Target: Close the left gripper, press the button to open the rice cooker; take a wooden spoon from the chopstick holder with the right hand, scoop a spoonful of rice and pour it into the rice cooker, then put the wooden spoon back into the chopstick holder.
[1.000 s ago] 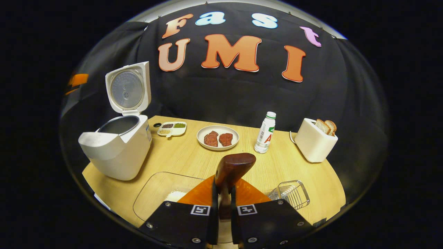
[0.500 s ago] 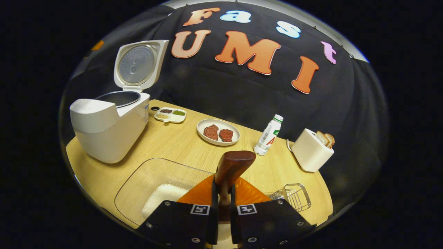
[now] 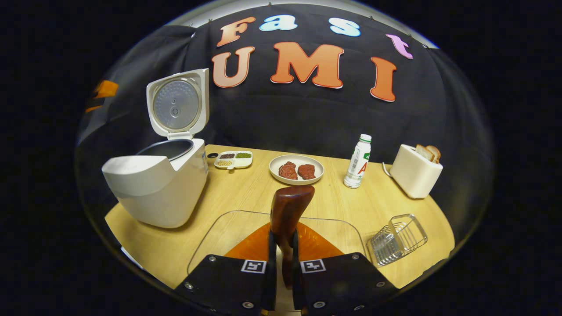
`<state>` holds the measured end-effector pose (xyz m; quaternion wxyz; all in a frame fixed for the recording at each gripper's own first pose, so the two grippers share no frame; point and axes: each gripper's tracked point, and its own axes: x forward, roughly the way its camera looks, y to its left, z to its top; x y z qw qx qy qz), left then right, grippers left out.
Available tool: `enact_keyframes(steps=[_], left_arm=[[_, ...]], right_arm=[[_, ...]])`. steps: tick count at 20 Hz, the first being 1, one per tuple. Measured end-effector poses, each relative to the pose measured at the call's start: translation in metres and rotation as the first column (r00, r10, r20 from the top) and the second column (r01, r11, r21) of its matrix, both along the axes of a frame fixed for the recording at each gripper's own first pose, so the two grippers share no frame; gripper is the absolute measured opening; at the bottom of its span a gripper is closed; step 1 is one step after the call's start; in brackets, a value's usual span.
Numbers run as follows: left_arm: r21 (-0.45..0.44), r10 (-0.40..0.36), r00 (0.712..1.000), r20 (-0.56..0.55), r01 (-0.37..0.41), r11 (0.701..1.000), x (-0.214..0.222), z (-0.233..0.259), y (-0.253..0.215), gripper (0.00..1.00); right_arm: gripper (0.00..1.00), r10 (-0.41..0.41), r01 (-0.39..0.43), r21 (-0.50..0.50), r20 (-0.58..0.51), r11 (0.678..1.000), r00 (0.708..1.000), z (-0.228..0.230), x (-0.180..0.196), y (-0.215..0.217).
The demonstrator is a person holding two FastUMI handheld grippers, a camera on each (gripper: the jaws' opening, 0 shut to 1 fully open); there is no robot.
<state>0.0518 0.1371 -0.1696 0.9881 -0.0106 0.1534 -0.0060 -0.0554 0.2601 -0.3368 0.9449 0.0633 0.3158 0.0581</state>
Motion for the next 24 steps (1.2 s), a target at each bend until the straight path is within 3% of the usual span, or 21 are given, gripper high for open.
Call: enact_keyframes(steps=[5,11,24], left_arm=[[0.025,-0.003,1.000,-0.003,0.003,1.000,0.000,-0.001,0.015,1.00],[0.012,0.002,1.000,-0.016,-0.002,1.000,0.000,-0.007,0.024,1.00],[0.005,0.014,0.999,-0.044,-0.014,1.000,-0.007,-0.014,0.026,0.99]], right_arm=[[0.14,-0.028,0.041,0.190,-0.071,0.981,0.997,0.002,-0.007,0.030],[0.14,-0.084,0.135,0.311,-0.172,0.941,0.981,-0.003,-0.006,0.023],[0.14,-0.095,0.199,0.402,-0.264,0.894,0.960,-0.003,-0.020,0.005]])
